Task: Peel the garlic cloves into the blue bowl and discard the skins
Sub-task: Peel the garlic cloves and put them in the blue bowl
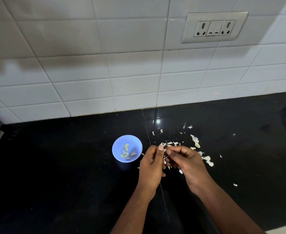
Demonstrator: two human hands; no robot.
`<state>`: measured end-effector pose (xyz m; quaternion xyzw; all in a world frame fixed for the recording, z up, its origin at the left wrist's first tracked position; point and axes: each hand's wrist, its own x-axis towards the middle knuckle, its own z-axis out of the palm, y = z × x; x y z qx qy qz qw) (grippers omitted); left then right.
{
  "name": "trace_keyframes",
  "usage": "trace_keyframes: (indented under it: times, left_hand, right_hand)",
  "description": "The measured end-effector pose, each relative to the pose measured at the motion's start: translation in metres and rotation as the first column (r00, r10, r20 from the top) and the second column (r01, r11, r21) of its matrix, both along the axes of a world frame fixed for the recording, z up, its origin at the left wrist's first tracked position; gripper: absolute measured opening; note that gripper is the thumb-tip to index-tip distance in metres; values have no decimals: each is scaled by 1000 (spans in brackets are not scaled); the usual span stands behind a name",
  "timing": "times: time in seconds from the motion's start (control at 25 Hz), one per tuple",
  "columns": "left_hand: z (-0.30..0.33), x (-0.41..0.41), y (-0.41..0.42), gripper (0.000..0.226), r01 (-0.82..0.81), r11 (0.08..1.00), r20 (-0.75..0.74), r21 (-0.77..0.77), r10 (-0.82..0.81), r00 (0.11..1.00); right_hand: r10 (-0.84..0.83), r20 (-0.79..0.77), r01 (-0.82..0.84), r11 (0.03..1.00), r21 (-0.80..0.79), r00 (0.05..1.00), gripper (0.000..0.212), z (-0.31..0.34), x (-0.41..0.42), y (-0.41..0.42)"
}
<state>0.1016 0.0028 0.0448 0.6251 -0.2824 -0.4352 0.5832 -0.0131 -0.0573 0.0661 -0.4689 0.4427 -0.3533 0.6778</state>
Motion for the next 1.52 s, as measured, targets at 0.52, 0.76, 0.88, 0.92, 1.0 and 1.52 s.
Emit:
trace_keyframes:
  times: [0.52,0.76,0.88,0.92,1.0,1.52]
  left_hand:
    - [1,4,-5,31,134,987,-81,-87,-141,987]
    - [-3,3,-6,32,60,997,-132,-47,-66,989]
    - [-1,1,-10,30,-31,999,-164,-29,26,986]
    - [-1,3,-11,30,-56,998,-165,-31,50,985]
    - [-3,7,-12,31,-79,995,-96,-53,73,993]
    - [6,34,6,40,-364,907,540,213,201,817]
  right_hand:
    - [39,242,-122,934,336,970,15,-2,-5,-7]
    - [57,99,-75,981,181,993,17,-2,3,-2]
    - [52,33,-55,994,95,998,16,-1,8,-1]
    - [54,25,-56,996,69,998,18,0,9,0]
    - [57,20,-57,998,14,998,18,2,12,1]
    - [-83,-445,-220,779,-587,892,18,-10,64,11]
